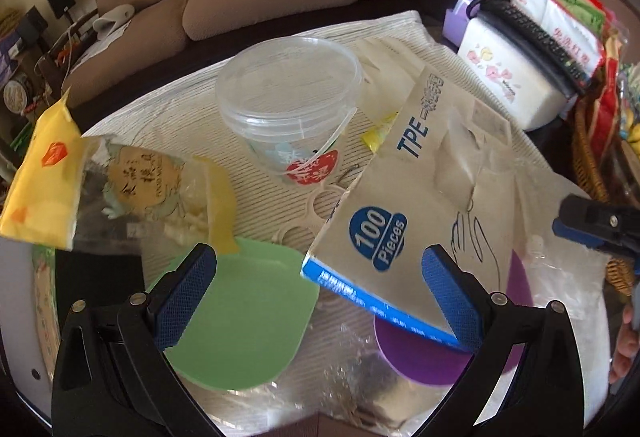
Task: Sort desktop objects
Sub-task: 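Grasp the white TPE glove box edge with the right gripper, then lift the TPE glove box with the right gripper off the pile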
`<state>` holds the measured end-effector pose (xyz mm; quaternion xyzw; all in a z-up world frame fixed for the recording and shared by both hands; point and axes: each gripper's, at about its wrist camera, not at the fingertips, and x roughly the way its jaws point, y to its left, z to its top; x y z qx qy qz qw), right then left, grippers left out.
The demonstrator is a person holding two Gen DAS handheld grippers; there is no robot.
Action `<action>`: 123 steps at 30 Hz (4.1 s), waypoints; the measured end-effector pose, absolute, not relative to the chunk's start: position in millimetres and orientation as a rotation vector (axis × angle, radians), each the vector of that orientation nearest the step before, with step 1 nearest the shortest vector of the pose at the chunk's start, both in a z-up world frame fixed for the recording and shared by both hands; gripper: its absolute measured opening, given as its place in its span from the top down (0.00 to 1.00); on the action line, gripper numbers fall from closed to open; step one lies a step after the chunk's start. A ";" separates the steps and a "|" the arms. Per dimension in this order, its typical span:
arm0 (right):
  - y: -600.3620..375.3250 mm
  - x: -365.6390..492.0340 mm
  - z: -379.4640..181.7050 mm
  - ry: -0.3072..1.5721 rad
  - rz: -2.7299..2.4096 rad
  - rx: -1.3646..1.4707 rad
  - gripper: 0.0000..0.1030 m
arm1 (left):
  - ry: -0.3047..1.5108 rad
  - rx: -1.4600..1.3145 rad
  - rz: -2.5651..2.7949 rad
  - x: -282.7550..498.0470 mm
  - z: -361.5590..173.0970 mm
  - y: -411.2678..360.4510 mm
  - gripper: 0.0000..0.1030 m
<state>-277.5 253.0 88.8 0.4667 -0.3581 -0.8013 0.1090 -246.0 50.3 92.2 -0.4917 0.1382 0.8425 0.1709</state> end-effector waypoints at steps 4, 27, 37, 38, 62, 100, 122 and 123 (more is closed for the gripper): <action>249.6 -302.1 79.3 -1.033 -2.374 1.430 0.18 | 0.404 -1.412 2.350 -256.6 79.1 60.0 0.00; 188.4 -298.4 119.4 -0.615 -2.471 1.398 0.86 | 0.304 -1.303 2.221 -211.6 123.0 93.6 0.24; 228.8 -315.3 99.8 -0.836 -2.543 1.524 0.40 | 0.300 -1.397 2.387 -252.0 104.5 54.6 0.21; 229.5 -321.1 95.7 -0.847 -2.535 1.534 0.39 | 0.297 -1.418 2.370 -256.6 98.2 54.4 0.21; 210.6 -314.3 138.6 -0.774 -2.514 1.387 0.54 | -0.013 -1.286 2.169 -225.9 148.9 48.3 0.31; 80.7 -144.1 121.6 -0.245 -2.383 1.430 0.34 | -0.330 -1.441 2.285 -7.8 59.4 -160.9 0.13; 18.7 -207.4 87.2 -0.002 -2.460 1.569 0.31 | -0.468 -1.460 2.102 10.0 24.3 -122.1 0.13; 15.9 -207.8 86.3 0.021 -2.461 1.561 0.48 | -0.480 -1.464 2.086 9.7 22.7 -119.4 0.13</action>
